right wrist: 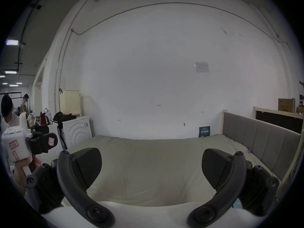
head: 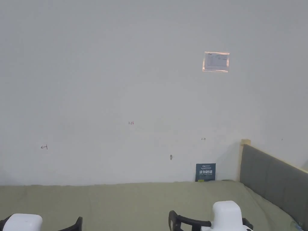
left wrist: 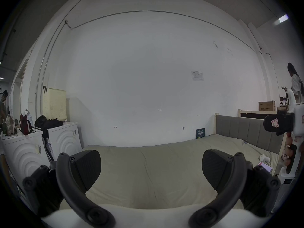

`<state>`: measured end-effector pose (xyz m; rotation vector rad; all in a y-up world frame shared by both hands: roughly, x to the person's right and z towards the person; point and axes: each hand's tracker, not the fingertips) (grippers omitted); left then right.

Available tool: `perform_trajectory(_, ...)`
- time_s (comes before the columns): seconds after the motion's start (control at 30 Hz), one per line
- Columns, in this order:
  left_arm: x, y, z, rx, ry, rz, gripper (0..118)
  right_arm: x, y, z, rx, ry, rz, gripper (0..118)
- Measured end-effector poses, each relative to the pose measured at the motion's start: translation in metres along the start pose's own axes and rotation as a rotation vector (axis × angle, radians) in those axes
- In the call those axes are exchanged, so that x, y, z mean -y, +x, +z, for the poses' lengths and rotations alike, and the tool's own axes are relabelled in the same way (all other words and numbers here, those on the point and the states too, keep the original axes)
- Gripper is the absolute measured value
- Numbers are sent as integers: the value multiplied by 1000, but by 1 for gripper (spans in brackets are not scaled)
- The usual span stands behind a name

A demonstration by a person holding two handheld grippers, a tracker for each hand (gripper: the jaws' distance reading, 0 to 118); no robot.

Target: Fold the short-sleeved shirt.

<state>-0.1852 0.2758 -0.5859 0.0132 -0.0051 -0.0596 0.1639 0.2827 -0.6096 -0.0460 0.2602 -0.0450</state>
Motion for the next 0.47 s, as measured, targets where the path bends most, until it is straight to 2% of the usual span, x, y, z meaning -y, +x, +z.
perform_trajectory(0.23,1,-4,1,-3,2,11,118,0,-1,0,33,28,61,118)
perform_trajectory(0.47,2,-4,5,5,6,14,118,4,2,1,26,29,62,118)
